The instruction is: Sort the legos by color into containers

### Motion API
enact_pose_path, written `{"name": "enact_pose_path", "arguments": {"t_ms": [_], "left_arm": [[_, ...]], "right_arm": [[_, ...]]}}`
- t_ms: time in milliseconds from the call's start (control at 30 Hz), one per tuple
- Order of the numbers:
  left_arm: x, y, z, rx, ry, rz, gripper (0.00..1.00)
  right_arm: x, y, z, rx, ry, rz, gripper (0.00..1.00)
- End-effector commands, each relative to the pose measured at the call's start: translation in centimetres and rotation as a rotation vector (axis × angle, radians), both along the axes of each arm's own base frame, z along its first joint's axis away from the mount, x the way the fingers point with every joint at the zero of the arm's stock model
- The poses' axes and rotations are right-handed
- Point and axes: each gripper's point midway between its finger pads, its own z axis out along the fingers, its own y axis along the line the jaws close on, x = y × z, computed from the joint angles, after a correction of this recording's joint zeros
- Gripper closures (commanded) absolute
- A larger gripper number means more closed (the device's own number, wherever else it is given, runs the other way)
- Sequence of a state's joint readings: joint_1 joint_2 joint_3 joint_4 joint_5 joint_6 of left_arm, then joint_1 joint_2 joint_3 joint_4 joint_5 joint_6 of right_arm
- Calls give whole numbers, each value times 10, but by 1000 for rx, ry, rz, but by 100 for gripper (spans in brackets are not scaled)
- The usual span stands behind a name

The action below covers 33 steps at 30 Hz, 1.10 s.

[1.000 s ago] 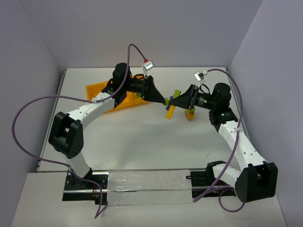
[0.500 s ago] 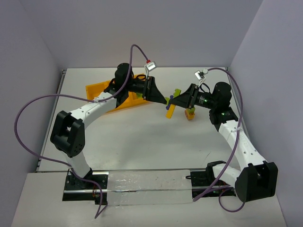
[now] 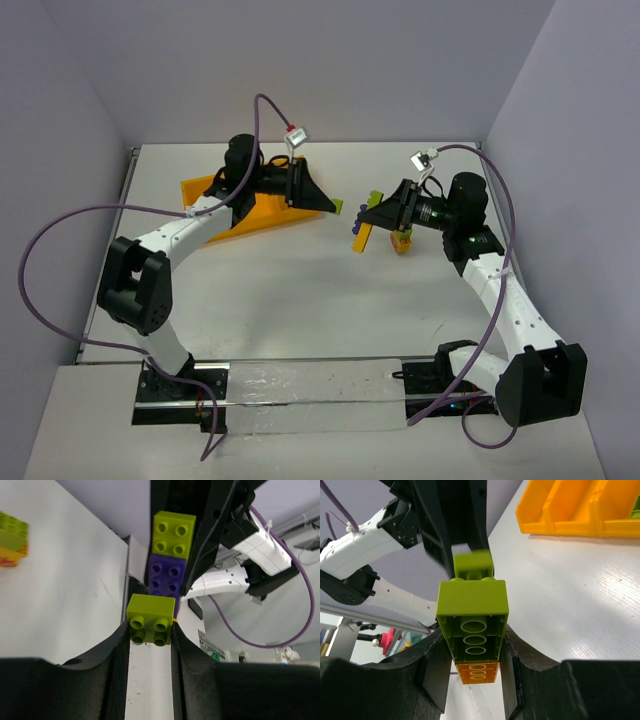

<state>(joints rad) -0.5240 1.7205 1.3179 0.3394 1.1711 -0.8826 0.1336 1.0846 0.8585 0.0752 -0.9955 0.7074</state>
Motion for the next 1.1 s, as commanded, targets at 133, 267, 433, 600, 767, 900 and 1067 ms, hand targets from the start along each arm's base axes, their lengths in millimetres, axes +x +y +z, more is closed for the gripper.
{"name": "enact_pose_path", "arguments": {"t_ms": [133, 267, 433, 600, 767, 900, 1067], "left_arm": [[9, 32, 12, 44, -99, 107, 100], [61, 60, -22, 262, -26, 409, 100], [143, 129, -74, 689, -12, 955, 100], [173, 130, -98, 831, -34, 1039, 100], [205, 128, -120, 937, -51, 1117, 100], [226, 127, -135, 999, -71, 1170, 100], [235, 123, -159, 1024, -56, 1164, 96]], "right_arm": [[8, -4, 17, -26, -66, -27, 100], [34, -24, 1, -159, -17, -222, 100], [56, -66, -27, -314, 73, -514, 100], [57, -72, -34, -303, 99, -565, 100], [56, -75, -36, -313, 107, -579, 100], [53, -78, -38, -336, 109, -584, 100], [52, -77, -36, -338, 106, -575, 100]]}}
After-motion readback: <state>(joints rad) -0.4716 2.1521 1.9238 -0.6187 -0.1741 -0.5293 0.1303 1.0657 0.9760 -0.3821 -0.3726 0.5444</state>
